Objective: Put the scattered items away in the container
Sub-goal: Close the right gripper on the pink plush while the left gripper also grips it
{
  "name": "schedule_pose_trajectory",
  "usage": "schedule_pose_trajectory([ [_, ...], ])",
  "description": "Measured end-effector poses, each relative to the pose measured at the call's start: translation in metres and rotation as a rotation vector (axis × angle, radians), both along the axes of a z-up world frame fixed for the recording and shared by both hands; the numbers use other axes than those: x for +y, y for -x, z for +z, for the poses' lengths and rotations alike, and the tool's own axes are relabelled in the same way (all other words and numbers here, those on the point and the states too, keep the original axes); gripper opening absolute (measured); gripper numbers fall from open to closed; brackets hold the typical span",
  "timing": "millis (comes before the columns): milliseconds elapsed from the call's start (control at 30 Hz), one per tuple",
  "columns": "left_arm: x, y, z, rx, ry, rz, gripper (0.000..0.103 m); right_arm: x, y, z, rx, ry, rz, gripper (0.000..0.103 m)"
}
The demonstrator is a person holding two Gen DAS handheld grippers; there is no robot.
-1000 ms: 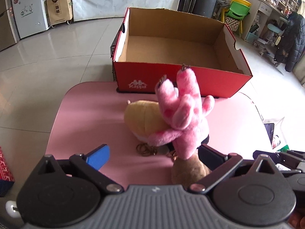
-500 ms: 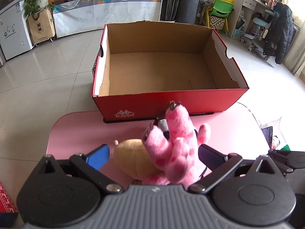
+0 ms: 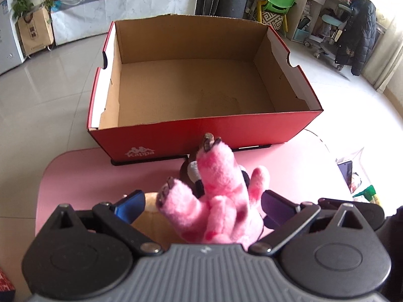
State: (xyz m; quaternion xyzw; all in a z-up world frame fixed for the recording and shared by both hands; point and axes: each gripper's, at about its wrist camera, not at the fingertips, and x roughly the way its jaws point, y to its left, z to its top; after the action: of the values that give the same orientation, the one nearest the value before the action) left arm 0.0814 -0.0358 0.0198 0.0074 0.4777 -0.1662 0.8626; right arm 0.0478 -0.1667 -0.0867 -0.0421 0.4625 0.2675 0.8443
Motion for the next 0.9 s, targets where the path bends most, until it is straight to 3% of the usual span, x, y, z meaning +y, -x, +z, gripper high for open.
schedule_pose_trajectory([
  [167,0.000,-0.002,-0.007,0.019,-0.013,0.008,0.086,0.000,-0.004,-0.006,-0.001,-0.018,0.011,0.072],
  [300,-0.002,-0.003,-0.005,0.011,0.009,-0.010,0.063,-0.004,-0.007,-0.005,0.010,-0.034,0.005,0.069],
  [900,0.009,-0.016,0.002,0.037,0.147,0.079,0.060,-0.017,-0.003,0.005,-0.036,-0.047,-0.018,0.067],
])
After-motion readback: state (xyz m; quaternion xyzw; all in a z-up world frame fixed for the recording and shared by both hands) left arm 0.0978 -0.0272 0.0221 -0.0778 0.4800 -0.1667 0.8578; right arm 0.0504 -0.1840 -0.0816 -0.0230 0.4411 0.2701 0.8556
